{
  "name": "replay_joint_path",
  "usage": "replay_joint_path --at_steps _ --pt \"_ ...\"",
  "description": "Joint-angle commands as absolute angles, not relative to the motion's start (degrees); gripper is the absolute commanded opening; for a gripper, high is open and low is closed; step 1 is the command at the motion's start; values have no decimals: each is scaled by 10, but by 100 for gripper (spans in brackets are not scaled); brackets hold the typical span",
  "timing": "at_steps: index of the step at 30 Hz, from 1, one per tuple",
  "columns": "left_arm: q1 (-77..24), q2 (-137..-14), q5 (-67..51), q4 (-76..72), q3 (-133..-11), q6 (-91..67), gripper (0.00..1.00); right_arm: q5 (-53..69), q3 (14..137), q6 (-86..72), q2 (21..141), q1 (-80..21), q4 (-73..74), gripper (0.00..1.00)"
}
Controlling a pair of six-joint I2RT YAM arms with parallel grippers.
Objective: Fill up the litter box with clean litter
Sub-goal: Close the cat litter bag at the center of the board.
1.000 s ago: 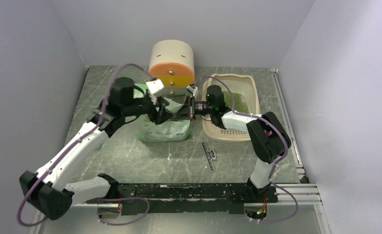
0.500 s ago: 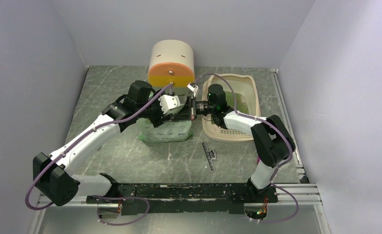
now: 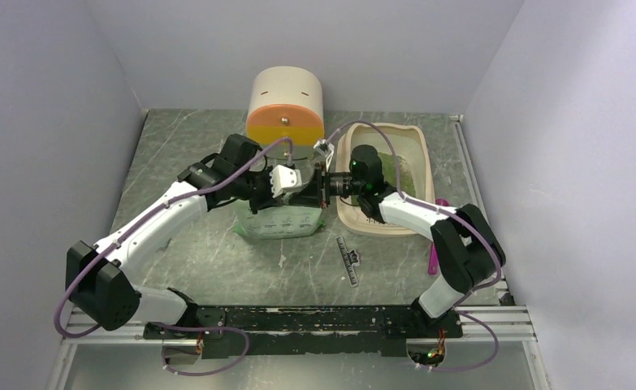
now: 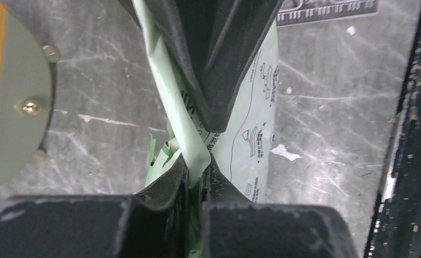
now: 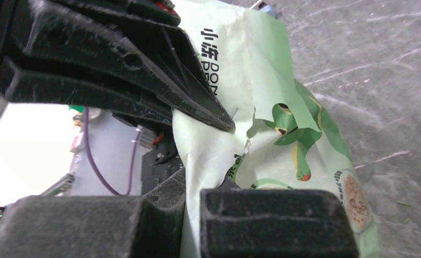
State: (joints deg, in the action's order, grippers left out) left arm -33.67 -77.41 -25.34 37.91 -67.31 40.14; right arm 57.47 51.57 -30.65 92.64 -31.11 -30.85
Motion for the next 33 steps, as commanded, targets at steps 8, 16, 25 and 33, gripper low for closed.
replay_joint_path --at_steps 8,16,25,33 --pt "-227 -765 -267 449 -673 378 5 443 568 131 792 -297 -42 52" --pt "-216 -777 -310 472 -701 394 5 457 564 390 724 -309 6 70" --pt "-215 -751 -348 443 -694 378 5 390 636 475 791 -420 18 77" --pt "-194 -735 -378 460 -690 393 5 299 665 527 883 -414 142 40"
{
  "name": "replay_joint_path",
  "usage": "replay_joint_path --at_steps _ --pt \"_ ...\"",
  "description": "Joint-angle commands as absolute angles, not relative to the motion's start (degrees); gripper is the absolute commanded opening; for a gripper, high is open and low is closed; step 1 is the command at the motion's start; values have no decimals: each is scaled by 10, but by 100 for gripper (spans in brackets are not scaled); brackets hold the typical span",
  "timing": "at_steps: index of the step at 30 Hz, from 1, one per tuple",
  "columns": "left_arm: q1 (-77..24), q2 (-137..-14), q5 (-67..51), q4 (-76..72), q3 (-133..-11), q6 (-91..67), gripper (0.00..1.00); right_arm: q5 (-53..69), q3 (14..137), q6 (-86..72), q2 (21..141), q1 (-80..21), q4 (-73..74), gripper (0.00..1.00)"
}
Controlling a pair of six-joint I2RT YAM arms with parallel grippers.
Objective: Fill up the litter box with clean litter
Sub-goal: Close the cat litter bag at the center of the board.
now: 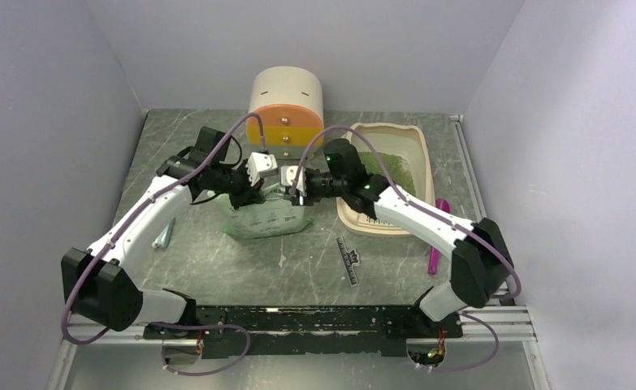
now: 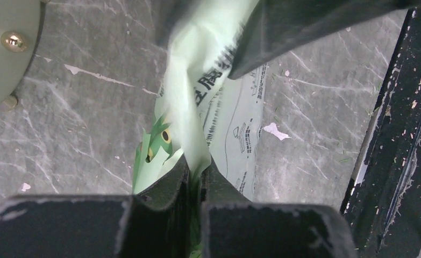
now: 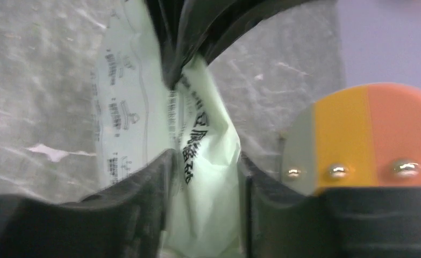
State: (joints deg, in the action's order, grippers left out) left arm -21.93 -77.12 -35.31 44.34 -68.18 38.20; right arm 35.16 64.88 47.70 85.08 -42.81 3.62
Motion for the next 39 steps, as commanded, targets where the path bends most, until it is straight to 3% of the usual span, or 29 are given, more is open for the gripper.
replay_joint_path --at_steps 1,2,5,6,9,11,14,24,25,26,27,28,34,37,39 --pt "-187 -733 -381 467 -690 397 5 299 672 520 882 -409 159 30" --pt "-181 -731 -383 469 -690 401 5 304 671 510 877 -396 163 27" --pt "-172 -718 -385 454 -681 398 5 327 673 514 874 -371 169 1" --pt "-169 -718 -385 454 -680 397 5 341 686 517 876 -366 187 0" --pt "-167 -719 -372 453 -677 395 8 400 702 494 869 -356 195 0" --pt "-167 -719 -386 448 -672 405 28 429 697 470 858 -353 166 0" --pt "-172 -723 -417 429 -673 415 47 494 687 399 850 -329 108 0" --pt "-221 -773 -396 427 -660 412 53 571 682 284 857 -291 49 0" --pt "-222 -770 -396 411 -650 406 52 572 675 277 852 -290 40 0" --pt "-224 -769 -392 395 -644 400 41 577 669 267 846 -287 28 0" --pt "-224 -768 -380 382 -644 386 21 582 662 257 842 -283 16 0" --pt "-224 -770 -370 375 -646 378 8 583 657 244 838 -279 5 0" --pt "-195 -772 -381 389 -663 374 5 505 650 178 828 -257 -10 0" --pt "-183 -772 -376 378 -656 364 5 416 630 90 802 -257 -37 38" --pt "-175 -773 -385 368 -654 354 5 366 618 25 774 -257 -34 51"
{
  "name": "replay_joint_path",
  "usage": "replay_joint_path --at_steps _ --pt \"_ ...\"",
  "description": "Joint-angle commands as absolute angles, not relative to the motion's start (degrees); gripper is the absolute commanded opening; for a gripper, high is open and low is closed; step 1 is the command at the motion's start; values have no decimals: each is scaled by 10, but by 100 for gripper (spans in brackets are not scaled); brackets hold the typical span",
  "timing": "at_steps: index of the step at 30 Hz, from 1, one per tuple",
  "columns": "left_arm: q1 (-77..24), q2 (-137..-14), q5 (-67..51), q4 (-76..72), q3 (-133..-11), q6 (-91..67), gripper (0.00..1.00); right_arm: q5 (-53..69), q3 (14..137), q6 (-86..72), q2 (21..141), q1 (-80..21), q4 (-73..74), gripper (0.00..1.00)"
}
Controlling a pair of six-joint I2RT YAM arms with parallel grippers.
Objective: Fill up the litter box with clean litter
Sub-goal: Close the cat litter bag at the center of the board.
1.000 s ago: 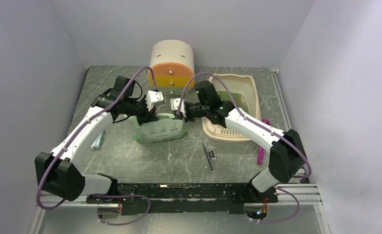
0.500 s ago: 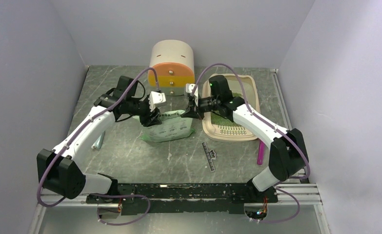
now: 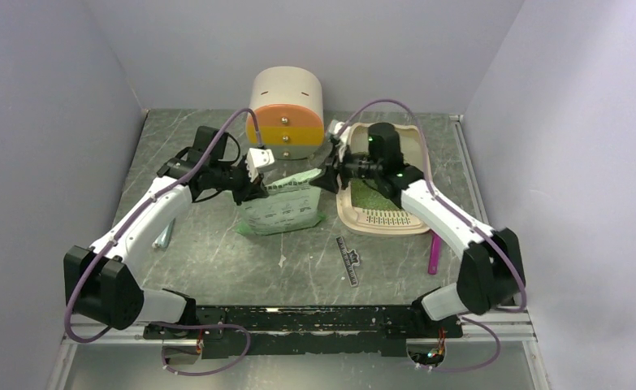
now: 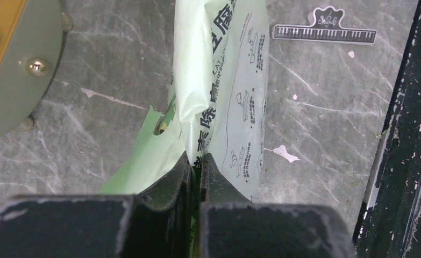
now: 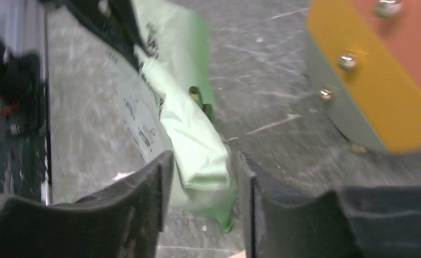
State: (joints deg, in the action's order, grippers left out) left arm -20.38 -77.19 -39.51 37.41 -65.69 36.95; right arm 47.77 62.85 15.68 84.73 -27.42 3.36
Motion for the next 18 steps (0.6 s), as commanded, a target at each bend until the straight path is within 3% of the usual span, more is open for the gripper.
replay_joint_path --at_steps 1,5,13,18 --pt "-171 -772 -393 364 -655 351 5 338 615 -13 759 -257 -21 55" --pt "-163 -777 -409 355 -658 348 5 251 592 -131 683 -257 91 64" --pt "-163 -785 -433 349 -659 347 5 289 445 -311 514 -256 286 65" --pt "-163 -790 -440 356 -667 345 5 217 371 -356 480 -256 381 67"
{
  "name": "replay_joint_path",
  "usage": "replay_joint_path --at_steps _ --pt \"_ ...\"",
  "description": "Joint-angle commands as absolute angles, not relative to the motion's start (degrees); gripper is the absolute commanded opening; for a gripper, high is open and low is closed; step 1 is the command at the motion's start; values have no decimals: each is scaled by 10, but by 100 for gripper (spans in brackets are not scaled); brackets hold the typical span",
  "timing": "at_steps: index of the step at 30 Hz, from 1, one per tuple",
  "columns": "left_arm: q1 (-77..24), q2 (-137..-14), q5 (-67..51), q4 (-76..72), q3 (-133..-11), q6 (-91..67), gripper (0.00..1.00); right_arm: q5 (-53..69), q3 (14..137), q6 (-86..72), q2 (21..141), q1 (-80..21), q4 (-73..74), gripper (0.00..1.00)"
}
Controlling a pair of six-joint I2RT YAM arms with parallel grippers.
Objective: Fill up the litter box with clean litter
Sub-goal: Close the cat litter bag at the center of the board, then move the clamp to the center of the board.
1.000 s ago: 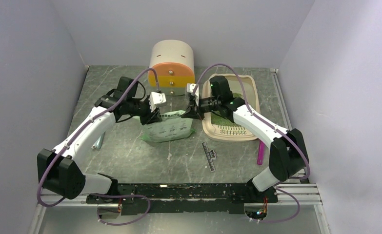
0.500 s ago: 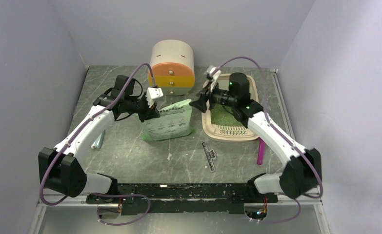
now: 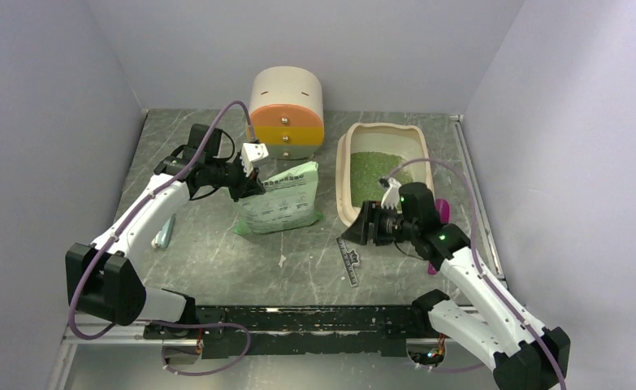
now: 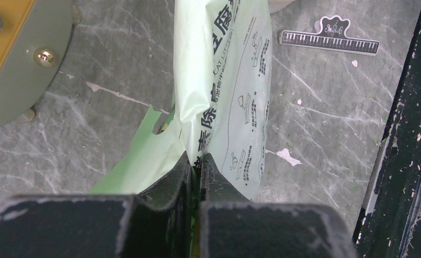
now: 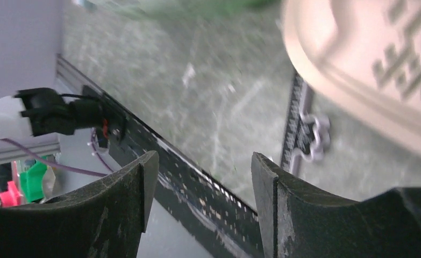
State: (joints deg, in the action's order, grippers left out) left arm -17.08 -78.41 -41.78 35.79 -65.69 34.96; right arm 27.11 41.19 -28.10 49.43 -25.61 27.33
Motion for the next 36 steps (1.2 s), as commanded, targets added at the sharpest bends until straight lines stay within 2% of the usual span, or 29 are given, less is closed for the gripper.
replay_joint_path --at_steps 1,6,9,11,18,21,25,28,32,36 --pt "-163 -791 -440 358 -670 345 5 201 356 -368 484 -256 383 67" --pt "-163 -793 -442 359 -674 342 5 140 292 -397 522 -257 314 64" --pt "-163 -794 -446 358 -672 339 5 138 274 -398 550 -256 240 61" --pt "-163 -796 -444 359 -672 338 5 141 263 -390 574 -256 194 55" --pt "-163 -798 -444 357 -672 332 5 140 241 -352 637 -257 107 52" --pt "-163 -798 -446 352 -669 327 5 157 221 -343 653 -258 76 45" --pt "-163 -800 -447 351 -667 324 5 151 209 -321 650 -265 65 45" --pt "-163 -799 -448 350 -665 321 5 154 199 -311 637 -271 50 35" --pt "-163 -798 -446 353 -668 319 5 130 195 -323 625 -296 60 49" --pt "-163 -797 -444 355 -667 320 5 119 187 -325 617 -315 51 42"
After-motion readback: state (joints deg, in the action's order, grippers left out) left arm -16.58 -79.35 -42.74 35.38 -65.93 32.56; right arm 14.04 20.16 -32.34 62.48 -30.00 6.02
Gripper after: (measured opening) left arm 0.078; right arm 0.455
